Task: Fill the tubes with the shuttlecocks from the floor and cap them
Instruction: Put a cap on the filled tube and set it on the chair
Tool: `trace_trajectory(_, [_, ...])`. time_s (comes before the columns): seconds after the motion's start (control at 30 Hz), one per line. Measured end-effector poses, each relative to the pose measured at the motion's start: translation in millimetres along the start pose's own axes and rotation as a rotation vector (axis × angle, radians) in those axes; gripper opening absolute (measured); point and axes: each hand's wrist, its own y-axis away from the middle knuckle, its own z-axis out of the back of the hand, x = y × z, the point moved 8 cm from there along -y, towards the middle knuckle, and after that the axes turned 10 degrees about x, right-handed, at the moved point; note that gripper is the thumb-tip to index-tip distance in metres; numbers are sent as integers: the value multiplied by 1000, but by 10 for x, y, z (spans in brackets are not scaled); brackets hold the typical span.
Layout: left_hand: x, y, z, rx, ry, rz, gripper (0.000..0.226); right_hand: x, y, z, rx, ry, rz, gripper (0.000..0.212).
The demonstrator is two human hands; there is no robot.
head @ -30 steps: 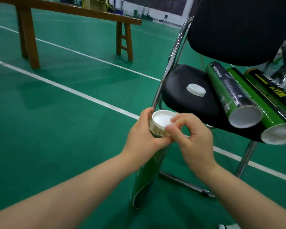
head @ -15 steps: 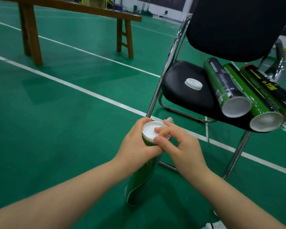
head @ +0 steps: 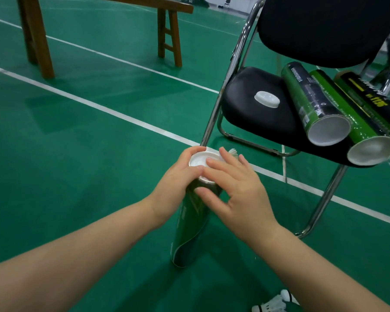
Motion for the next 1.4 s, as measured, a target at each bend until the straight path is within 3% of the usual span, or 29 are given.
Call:
trace_trajectory(0.17, [-15,-71,23,-1,-26,-33,40,13,-19,-7,-63,70,21,34])
trace_trajectory(0.27, [-46,-113,22,-29,-27,-19,35,-29,-50,-47,0,52,-26,37])
trace_trajectory(0.33, [-36,-123,37,-60,-82,6,34,-48,-79,-51,91,-106,-104,38])
trace_trajectory(0.4, [-13,-124,38,-91,-110,53,38,-102,-119,-31,187,-340,-288,38])
trace_trajectory(0.5, [52,-103,-27,-27,-158,264,51,-375,-84,-6,274,-544,-683,57])
trace_trajectory(0.6, [63,49,-134,93,-166,478,38,-410,155,-228,709,-836,-979,46])
trace_trajectory(0.67, [30,144,-196,100,-132,517,34,-355,302,-310,864,-1032,-1046,46])
trace_trajectory(0.77, [-29,280,-327,54,-146,486,36,-277,364,-272,869,-1132,-982,29])
trace_trajectory(0.83, [-37,411,-396,38,-209,460,55,-179,424,-210,856,-1138,-896,23])
trace_trajectory(0.93, [-152,663,-446,-11,-362,387,90,9,506,-29,830,-1039,-742,40])
trace_trajectory(1.0, [-293,805,-503,-32,-495,304,98,122,493,126,762,-896,-665,47])
trace_trajectory(1.13, [-635,985,-592,-79,-629,95,88,387,393,473,575,-693,-548,58])
trace_trajectory(1.27, [-1103,1113,-713,-77,-796,-132,69,649,317,846,366,-752,-421,57])
trace_trajectory(1.4, [-1544,1178,-905,-37,-961,-259,71,778,288,1211,180,-793,-341,60])
